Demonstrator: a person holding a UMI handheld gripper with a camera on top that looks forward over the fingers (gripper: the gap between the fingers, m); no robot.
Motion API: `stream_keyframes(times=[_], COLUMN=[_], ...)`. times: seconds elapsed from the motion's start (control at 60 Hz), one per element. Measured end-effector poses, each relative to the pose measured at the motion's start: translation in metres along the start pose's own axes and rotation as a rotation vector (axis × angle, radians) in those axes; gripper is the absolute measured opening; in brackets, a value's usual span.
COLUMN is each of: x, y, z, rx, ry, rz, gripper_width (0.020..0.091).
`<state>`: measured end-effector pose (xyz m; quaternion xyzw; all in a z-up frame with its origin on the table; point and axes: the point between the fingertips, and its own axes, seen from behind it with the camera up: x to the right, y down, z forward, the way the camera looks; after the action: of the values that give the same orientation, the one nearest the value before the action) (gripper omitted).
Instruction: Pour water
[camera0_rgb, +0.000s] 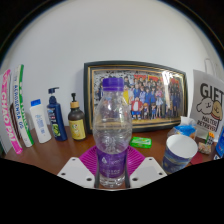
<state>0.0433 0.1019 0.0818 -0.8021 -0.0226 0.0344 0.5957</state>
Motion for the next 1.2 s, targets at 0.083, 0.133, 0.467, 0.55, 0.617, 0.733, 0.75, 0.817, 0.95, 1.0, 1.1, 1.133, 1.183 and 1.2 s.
stream_keyframes(times=[0.083, 0.133, 0.467, 0.55, 0.617, 0.733, 0.75, 0.817, 0.95, 1.0, 1.1, 1.133, 1.183, 1.2], x=[-0.004, -0.008, -0.022, -0.018, -0.017, -0.014, -0.014, -0.014, -0.007, -0.003, 0.001, 0.003, 0.004, 0.005], y=[-0.012, -0.026, -0.123, -0.129, -0.127, -0.109, -0.106, -0.095, -0.086, -0.083, -0.083, -0.085, -0.087, -0.088], z=[-0.01, -0.02, -0.074, -0.076, -0.076, -0.07, -0.069, -0.066, -0.064, -0.065, -0.062, -0.063, -0.063, -0.063], rx=[0.008, 0.015, 0.035, 0.009, -0.015, -0.075, -0.083, -0.105, -0.109, -0.11, -0.103, -0.098, -0.091, -0.089], ry=[-0.02, -0.044, -0.313, -0.376, -0.414, -0.437, -0.439, -0.446, -0.475, -0.476, -0.495, -0.502, -0.507, -0.51], rz=[0.048, 0.089, 0.807, 1.032, 1.18, 1.36, 1.379, 1.456, 1.649, 1.702, 1.772, 1.794, 1.812, 1.818], gripper_width=[0.034, 0.034, 0.034, 0.034, 0.034, 0.034, 0.034, 0.0342, 0.0339, 0.0341, 0.034, 0.0339, 0.034, 0.034])
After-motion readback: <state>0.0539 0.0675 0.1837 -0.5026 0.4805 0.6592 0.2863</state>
